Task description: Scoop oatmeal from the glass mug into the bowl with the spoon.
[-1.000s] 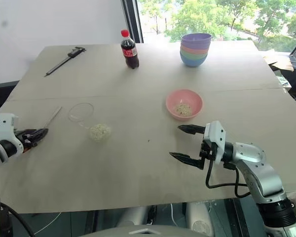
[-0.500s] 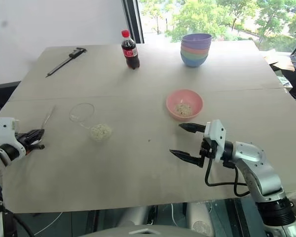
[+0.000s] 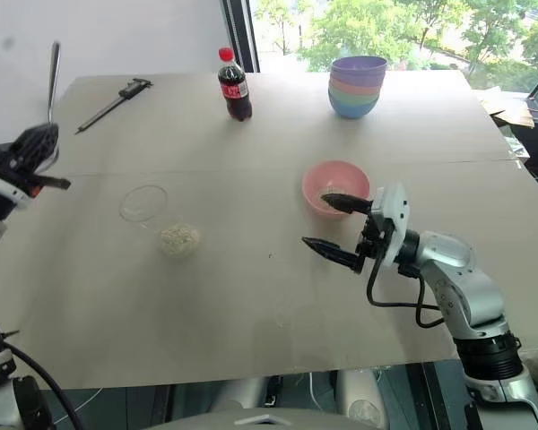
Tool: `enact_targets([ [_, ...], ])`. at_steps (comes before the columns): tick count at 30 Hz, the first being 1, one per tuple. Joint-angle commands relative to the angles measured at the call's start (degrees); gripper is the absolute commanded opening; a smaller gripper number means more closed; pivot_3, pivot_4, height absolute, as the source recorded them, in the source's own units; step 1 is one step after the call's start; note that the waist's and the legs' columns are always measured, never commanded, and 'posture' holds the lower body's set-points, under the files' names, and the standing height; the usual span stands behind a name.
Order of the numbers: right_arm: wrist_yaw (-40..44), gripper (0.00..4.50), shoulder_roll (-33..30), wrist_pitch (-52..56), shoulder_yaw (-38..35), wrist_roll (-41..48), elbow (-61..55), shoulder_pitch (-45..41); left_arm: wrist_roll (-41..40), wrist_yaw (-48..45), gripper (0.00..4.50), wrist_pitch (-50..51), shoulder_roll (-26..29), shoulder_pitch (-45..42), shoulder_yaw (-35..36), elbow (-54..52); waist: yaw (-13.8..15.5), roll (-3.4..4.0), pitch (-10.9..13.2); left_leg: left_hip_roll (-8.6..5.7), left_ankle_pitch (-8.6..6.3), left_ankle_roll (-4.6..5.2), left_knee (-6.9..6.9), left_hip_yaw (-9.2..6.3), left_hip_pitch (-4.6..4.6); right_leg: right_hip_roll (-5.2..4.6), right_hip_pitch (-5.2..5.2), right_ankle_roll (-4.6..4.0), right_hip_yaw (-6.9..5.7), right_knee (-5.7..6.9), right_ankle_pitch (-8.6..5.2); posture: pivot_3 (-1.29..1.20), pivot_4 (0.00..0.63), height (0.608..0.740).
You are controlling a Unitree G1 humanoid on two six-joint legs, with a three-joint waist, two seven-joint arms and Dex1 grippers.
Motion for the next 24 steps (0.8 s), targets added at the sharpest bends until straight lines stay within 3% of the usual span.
enact_targets([
  [1, -3.1, 4.5, 1.0, 3.3, -2.7, 3.5, -0.6, -3.6, -3.9, 2.4, 0.02, 4.3, 0.6, -4.3, -2.6, -9.0, -0.1, 0.0, 0.0, -0.03, 0.01, -0.01, 0.01, 0.01, -0.02, 0.0, -0.05, 0.0, -0.01, 0.06, 0.0, 0.0, 0.15, 0.74],
  [10, -23.2, 4.5, 7.9, 22.8, -7.2, 17.5, -2.6, -21.4, -10.2, 2.3, 0.02, 13.0, 0.0, -13.0, -17.6, -24.0, -0.8, 0.0, 0.0, -0.18, 0.07, -0.07, 0.06, 0.27, -0.1, 0.02, -0.42, -0.01, 0.13, 0.5, -0.01, 0.0, 0.15, 0.74],
  [16, -34.8, 4.5, 11.5, 32.9, -10.4, 28.1, 0.4, -31.5, -0.3, -1.1, 0.02, 8.4, 2.1, -14.0, -28.1, -24.7, -0.8, 0.01, 0.1, -0.14, 0.19, -0.22, 0.07, 0.35, -0.14, 0.43, -0.59, -0.04, 0.25, 0.75, -0.02, 0.0, 0.15, 0.74],
  [19, -35.3, 4.5, 11.7, 33.1, -10.3, 27.8, 2.2, -34.3, 4.8, -3.0, 0.02, 5.4, 1.8, -14.7, -33.2, -24.5, -0.7, 0.02, 0.1, -0.16, 0.19, -0.21, 0.08, 0.38, -0.14, 0.48, -0.59, -0.03, 0.28, 0.77, -0.02, 0.0, 0.15, 0.74],
  [24, -36.9, 4.5, 12.1, 34.8, -10.5, 29.2, 4.2, -36.1, 9.3, -4.9, 0.02, 2.5, 0.7, -14.4, -35.6, -24.0, -0.8, 0.02, 0.1, -0.16, 0.19, -0.2, 0.08, 0.42, -0.21, 0.48, -0.65, -0.03, 0.3, 0.73, -0.02, 0.0, 0.15, 0.74],
])
